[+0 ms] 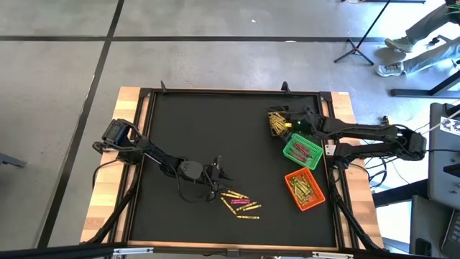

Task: Sort crayons
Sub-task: Put the yellow crayon into the black basket

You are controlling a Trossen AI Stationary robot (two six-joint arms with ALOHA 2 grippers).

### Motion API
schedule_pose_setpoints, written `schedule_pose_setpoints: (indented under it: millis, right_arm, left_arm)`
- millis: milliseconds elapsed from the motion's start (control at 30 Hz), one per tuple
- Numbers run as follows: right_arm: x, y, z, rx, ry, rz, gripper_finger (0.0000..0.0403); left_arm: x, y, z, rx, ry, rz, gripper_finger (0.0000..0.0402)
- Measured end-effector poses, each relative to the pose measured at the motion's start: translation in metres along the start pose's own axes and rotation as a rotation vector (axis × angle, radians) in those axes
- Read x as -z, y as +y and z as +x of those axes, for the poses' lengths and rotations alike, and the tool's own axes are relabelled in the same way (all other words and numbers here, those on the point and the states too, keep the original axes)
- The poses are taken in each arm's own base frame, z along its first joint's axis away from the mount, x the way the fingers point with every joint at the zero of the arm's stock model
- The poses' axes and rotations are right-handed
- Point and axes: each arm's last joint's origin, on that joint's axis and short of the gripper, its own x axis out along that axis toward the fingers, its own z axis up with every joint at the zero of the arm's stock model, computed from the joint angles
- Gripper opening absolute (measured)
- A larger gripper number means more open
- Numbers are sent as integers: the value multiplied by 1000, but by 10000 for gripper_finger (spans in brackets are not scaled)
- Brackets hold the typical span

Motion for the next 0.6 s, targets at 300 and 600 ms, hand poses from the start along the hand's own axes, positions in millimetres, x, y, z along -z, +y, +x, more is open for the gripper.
schedule_pose_setpoints:
  millis: [300,600]
  right_arm:
    - [0,1,0,-41,3,10,95]
    - [-12,33,-13,-417,-114,-38,181]
  left_arm:
    - [0,0,0,1,0,0,114]
    - [0,0,0,2,0,-1,114]
